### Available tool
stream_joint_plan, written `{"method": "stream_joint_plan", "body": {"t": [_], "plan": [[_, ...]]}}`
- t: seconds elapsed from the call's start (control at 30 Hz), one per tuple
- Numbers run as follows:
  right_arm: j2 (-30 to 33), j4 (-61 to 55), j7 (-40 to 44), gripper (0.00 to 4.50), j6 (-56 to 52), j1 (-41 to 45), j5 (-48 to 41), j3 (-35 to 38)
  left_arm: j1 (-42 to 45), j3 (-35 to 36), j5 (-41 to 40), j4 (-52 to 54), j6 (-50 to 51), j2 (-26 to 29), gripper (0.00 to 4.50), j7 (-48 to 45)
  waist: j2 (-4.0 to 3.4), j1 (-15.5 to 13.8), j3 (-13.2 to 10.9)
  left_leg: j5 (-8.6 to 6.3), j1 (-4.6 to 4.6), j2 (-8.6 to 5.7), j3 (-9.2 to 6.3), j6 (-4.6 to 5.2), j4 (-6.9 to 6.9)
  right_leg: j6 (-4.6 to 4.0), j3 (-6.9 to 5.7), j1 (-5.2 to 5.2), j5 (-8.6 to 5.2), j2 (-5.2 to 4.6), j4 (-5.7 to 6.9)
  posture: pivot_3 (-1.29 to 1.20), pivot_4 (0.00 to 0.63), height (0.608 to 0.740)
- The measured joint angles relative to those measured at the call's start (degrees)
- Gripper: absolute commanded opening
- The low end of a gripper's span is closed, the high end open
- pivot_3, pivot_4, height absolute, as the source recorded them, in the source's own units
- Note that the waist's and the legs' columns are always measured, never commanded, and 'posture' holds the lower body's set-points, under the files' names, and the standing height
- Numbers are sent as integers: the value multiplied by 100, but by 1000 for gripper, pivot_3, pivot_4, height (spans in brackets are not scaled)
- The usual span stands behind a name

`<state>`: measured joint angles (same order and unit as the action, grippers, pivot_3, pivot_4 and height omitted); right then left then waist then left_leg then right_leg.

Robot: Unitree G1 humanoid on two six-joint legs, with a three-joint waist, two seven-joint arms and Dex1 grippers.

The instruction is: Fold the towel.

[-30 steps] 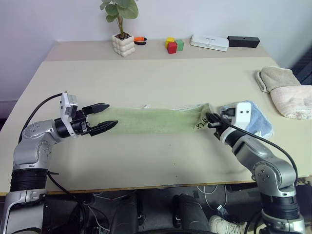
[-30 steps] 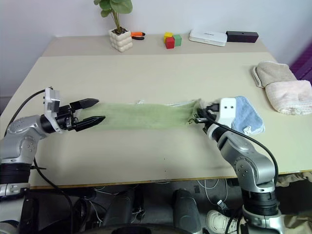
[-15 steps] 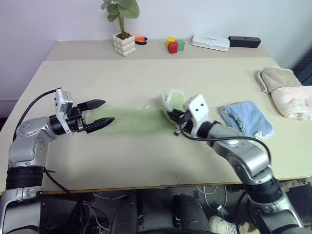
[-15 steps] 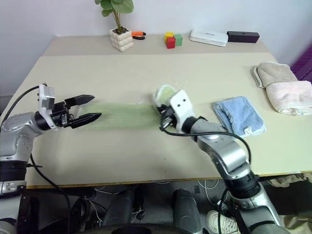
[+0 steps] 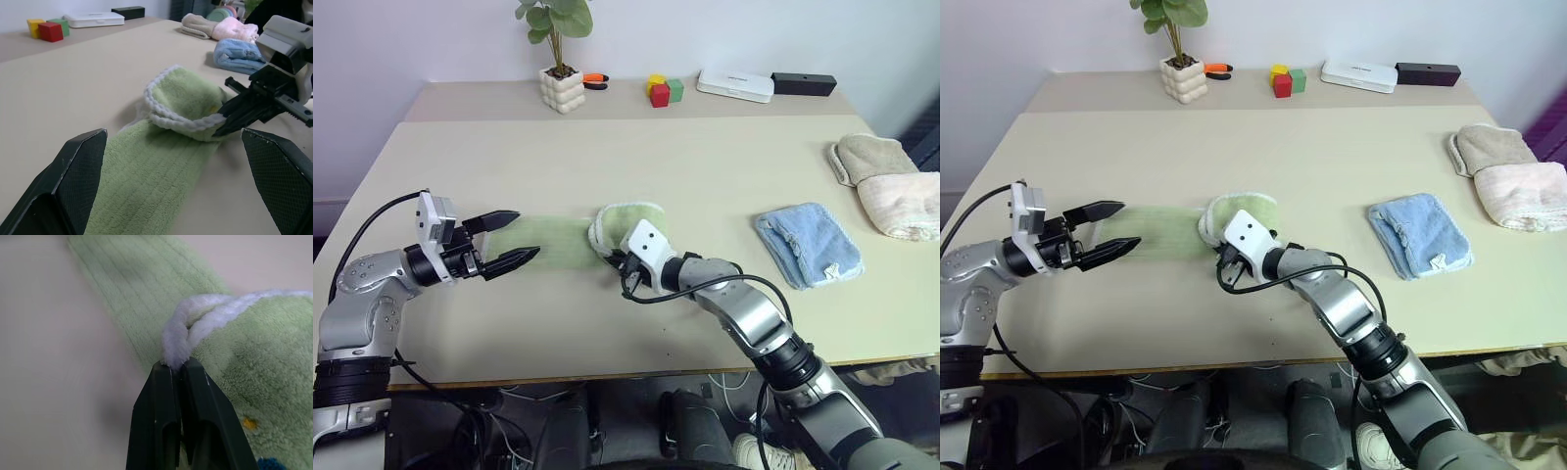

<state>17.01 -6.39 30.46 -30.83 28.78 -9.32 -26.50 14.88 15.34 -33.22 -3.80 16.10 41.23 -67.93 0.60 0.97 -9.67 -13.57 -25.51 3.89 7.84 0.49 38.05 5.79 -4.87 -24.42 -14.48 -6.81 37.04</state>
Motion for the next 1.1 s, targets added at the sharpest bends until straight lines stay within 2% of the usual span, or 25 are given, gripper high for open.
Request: {"method": "stream_joint_plan", "body": {"t": [0.07, 0.3, 0.5, 0.63, 0.7, 0.77, 0.97, 1.1], "plan": [[-85, 15, 156, 942, -6, 1, -32, 4, -5, 5, -2, 8, 0, 0, 4500, 37, 0, -3, 0, 0, 0, 0, 0, 0, 0, 0, 0, 0, 0, 0, 0, 0, 150, 735], [-225, 39, 206, 4373, 4, 29, 29, 152, 17, 4, -2, 4, -1, -2, 4500, 62, 0, -7, 0, 0, 0, 0, 1, -1, 0, 0, 0, 0, 0, 0, -1, 0, 150, 735], [-274, -572, 476, 4373, 150, 23, -631, 1120, 135, -8, -2, -65, -13, -10, 4500, 38, -1, -9, -1, -1, 0, 0, 0, -1, -2, 0, 0, 0, 0, 0, -2, 0, 150, 735], [-368, -462, 273, 4373, 143, 74, -915, 1753, 239, -65, 1, -155, -25, -36, 4500, 15, -1, -18, -1, -1, 0, -1, 2, -1, -2, 0, 0, 1, 0, 0, -2, 0, 150, 735], [-373, -196, 85, 3863, 164, 147, -899, 2009, 316, -94, 4, -195, -33, -63, 4500, 15, -1, -15, -1, 0, 0, -1, 5, -1, -2, 0, 0, 1, 0, 0, -2, 0, 150, 735], [-461, 210, -78, 3097, 315, 176, -886, 2209, 358, -124, 10, -225, -51, -90, 4500, -3, -1, -1, -1, 0, 1, -1, 11, -2, -4, 0, 0, 1, 0, 1, -2, 0, 150, 735], [-608, 1261, 94, 34, 1159, 130, -534, 2021, 398, -180, 19, -244, -65, -126, 4500, -31, -3, 25, -2, 9, 1, 0, 20, -16, -8, 0, 0, -2, 0, 2, -1, 0, 150, 735], [-816, 1695, 187, 34, 1582, 111, -392, 1894, 397, -184, 21, -244, -66, -124, 4500, -53, -2, 18, -2, 11, 0, 0, 21, -19, -7, 1, 0, -1, 0, 1, -1, 0, 150, 735]]}}
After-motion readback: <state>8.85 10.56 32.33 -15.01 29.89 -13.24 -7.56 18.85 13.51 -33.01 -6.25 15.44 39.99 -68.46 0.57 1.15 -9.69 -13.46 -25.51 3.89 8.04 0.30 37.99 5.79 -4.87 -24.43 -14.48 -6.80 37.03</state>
